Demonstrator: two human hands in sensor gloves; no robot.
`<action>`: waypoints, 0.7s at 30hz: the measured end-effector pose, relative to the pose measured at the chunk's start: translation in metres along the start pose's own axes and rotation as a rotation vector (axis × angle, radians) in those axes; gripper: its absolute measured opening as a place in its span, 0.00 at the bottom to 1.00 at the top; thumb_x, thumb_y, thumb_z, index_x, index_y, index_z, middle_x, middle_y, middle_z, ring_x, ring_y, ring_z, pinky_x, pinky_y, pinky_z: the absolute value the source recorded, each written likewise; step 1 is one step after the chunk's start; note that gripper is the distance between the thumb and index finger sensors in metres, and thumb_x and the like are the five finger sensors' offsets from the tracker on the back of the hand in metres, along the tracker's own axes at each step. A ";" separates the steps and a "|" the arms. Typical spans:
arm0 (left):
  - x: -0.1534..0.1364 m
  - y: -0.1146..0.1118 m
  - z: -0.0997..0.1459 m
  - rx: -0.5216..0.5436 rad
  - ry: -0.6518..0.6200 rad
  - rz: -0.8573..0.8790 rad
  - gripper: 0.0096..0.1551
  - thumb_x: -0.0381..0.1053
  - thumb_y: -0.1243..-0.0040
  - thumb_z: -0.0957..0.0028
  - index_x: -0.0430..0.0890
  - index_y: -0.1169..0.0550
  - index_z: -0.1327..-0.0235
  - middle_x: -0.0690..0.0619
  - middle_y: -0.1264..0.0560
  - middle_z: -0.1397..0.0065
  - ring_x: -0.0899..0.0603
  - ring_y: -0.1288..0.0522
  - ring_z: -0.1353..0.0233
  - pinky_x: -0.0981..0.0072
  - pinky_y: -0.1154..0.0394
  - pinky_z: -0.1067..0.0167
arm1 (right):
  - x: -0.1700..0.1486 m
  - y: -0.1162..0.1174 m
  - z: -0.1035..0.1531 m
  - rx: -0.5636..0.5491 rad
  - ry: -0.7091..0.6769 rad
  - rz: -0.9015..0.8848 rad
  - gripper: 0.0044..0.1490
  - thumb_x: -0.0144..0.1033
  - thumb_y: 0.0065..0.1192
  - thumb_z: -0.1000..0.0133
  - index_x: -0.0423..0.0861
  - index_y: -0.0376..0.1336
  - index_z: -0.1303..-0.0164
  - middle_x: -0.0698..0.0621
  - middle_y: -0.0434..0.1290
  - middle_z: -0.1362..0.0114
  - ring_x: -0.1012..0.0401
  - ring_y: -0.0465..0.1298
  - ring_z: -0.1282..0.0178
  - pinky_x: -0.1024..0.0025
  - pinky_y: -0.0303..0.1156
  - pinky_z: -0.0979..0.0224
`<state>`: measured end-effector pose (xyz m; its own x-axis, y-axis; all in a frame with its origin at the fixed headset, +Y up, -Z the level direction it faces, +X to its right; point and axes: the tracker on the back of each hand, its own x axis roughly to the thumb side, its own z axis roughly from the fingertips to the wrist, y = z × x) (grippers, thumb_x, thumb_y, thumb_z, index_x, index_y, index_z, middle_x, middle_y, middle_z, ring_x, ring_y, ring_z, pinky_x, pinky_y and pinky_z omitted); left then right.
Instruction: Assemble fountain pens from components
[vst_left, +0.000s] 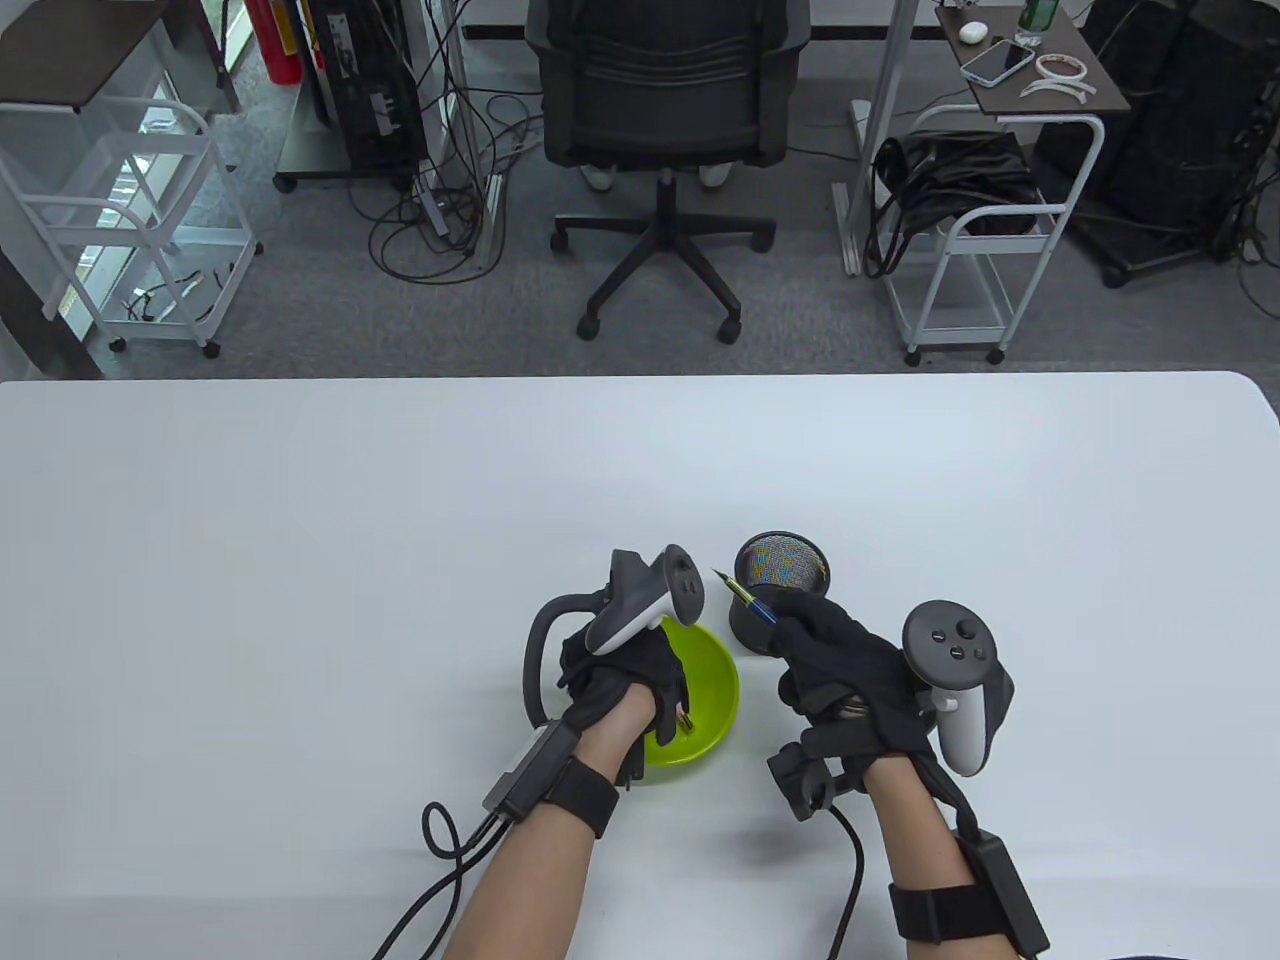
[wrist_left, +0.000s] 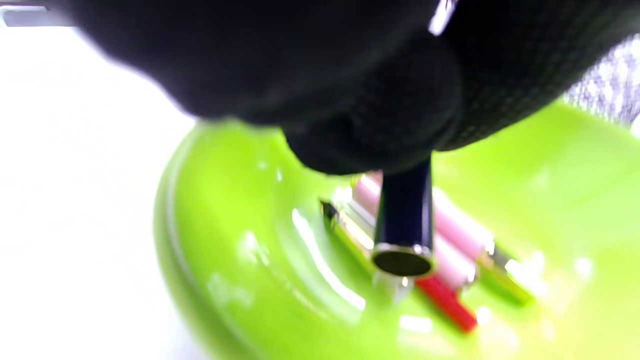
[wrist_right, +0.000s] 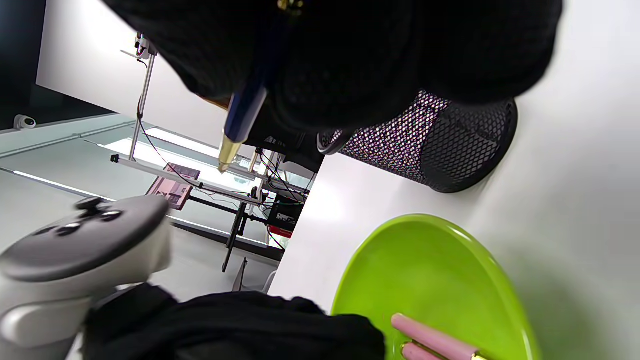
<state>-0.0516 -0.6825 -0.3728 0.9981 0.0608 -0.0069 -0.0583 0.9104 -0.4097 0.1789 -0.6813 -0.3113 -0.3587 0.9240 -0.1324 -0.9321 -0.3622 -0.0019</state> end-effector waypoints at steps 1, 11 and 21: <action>-0.008 0.005 0.003 0.040 -0.008 0.046 0.27 0.60 0.29 0.51 0.37 0.13 0.58 0.52 0.12 0.69 0.54 0.17 0.81 0.60 0.20 0.82 | 0.000 0.000 0.000 0.000 0.000 0.007 0.32 0.41 0.64 0.47 0.43 0.67 0.32 0.44 0.78 0.43 0.58 0.81 0.68 0.54 0.81 0.59; -0.094 0.009 0.032 0.284 -0.098 0.678 0.24 0.62 0.39 0.48 0.43 0.14 0.60 0.56 0.14 0.71 0.55 0.18 0.79 0.61 0.19 0.80 | 0.004 0.012 0.000 0.046 -0.017 0.119 0.37 0.39 0.72 0.51 0.42 0.66 0.31 0.43 0.78 0.42 0.58 0.82 0.68 0.54 0.81 0.58; -0.146 -0.035 0.029 0.295 -0.175 1.332 0.23 0.58 0.40 0.44 0.42 0.17 0.49 0.50 0.13 0.60 0.52 0.14 0.71 0.57 0.17 0.72 | 0.019 0.035 0.010 0.206 -0.199 0.126 0.30 0.40 0.72 0.51 0.43 0.72 0.39 0.44 0.81 0.46 0.58 0.82 0.71 0.54 0.82 0.61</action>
<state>-0.1954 -0.7119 -0.3311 0.1713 0.9785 -0.1151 -0.9843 0.1750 0.0225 0.1394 -0.6752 -0.3041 -0.4559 0.8866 0.0781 -0.8629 -0.4618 0.2055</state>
